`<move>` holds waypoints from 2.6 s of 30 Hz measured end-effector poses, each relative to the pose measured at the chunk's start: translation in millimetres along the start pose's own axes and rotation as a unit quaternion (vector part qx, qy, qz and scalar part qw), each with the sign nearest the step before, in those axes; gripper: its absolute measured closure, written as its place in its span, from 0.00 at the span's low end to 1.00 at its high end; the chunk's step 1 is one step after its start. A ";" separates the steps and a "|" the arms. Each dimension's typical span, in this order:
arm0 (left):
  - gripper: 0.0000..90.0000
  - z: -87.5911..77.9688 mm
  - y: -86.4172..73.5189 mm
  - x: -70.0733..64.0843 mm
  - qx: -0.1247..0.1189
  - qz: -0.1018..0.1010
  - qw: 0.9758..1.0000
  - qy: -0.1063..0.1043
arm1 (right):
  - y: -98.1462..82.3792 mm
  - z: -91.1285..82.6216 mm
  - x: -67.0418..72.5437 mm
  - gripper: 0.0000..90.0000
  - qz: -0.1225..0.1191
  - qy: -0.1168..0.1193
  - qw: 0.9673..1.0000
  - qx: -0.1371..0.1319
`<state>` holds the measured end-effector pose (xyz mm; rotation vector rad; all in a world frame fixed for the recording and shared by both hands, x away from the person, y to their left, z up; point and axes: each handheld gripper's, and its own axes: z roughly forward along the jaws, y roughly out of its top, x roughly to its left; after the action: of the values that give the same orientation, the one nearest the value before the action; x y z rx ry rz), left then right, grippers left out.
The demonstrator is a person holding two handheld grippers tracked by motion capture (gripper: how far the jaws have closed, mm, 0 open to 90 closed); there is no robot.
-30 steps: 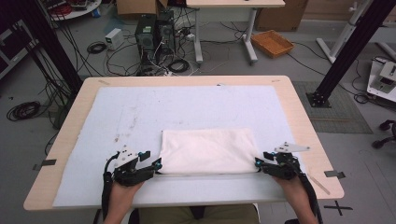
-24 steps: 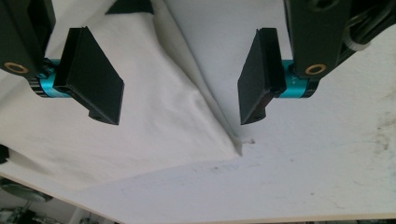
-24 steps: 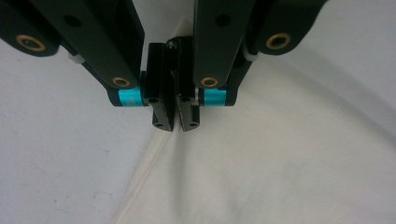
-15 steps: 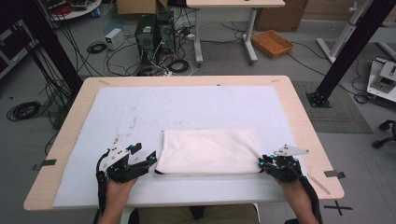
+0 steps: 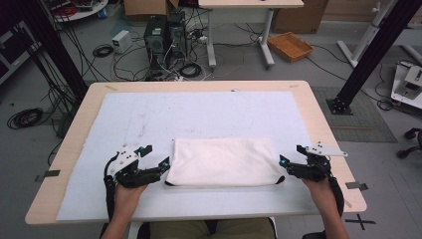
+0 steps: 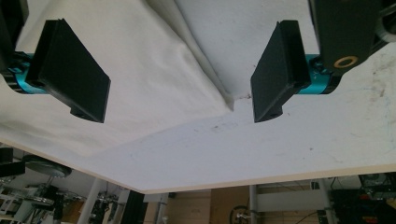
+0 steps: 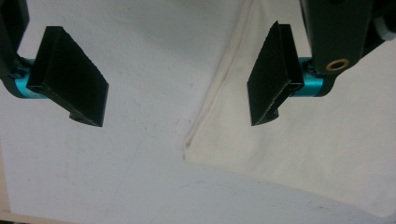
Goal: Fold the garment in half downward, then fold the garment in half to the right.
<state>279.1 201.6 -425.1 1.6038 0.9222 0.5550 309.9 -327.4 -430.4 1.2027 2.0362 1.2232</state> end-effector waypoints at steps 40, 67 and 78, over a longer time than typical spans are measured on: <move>0.22 10.0 -6.4 -13.6 0.093 -0.018 0.995 0.019 | 7.6 -6.8 9.2 0.20 -0.019 0.009 0.999 -0.044; 0.93 20.5 -29.0 -47.2 0.210 0.036 0.976 0.042 | 41.4 14.6 68.9 0.20 -0.089 0.098 0.991 -0.033; 0.95 17.1 -27.7 -36.0 0.214 -0.039 0.976 0.014 | 100.8 81.5 127.4 0.20 -0.118 0.172 0.978 0.010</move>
<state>264.1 163.7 -451.4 1.9361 1.1792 0.3370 351.0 -158.5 -377.5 0.7663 2.3630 1.3663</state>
